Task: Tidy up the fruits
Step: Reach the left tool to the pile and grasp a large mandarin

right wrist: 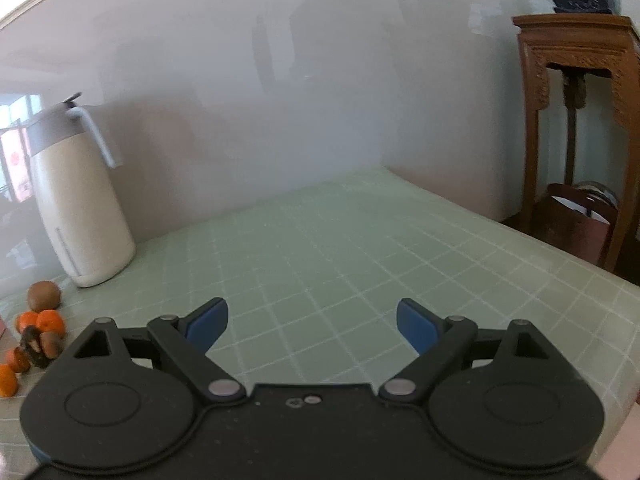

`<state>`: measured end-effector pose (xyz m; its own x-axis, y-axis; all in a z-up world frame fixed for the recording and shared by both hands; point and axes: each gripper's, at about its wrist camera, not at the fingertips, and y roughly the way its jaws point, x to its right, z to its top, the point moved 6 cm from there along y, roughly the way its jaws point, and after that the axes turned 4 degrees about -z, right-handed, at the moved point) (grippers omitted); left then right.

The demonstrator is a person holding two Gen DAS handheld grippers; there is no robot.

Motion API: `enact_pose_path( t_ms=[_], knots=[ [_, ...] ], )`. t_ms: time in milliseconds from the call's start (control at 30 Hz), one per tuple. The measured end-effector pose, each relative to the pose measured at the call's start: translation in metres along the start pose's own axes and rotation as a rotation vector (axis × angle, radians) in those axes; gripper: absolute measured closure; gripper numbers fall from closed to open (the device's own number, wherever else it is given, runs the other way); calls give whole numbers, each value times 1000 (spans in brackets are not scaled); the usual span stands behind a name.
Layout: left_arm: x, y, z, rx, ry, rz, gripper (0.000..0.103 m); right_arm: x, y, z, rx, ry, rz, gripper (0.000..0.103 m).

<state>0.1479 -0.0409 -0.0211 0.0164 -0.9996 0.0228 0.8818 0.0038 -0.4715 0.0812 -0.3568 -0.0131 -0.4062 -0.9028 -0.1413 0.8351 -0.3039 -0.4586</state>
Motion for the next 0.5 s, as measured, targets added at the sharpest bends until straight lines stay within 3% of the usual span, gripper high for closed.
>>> enact_pose_path(
  t_ms=[233, 333, 500],
  knots=[
    [20, 20, -8, -56, 19, 0, 2, 14, 3, -3, -8, 17, -25, 10],
    [32, 28, -12, -87, 63, -2, 27, 21, 5, -5, -15, 20, -41, 10],
    [40, 36, -16, -115, 73, 5, 33, 37, 9, -5, -13, 37, -96, 10]
  ],
)
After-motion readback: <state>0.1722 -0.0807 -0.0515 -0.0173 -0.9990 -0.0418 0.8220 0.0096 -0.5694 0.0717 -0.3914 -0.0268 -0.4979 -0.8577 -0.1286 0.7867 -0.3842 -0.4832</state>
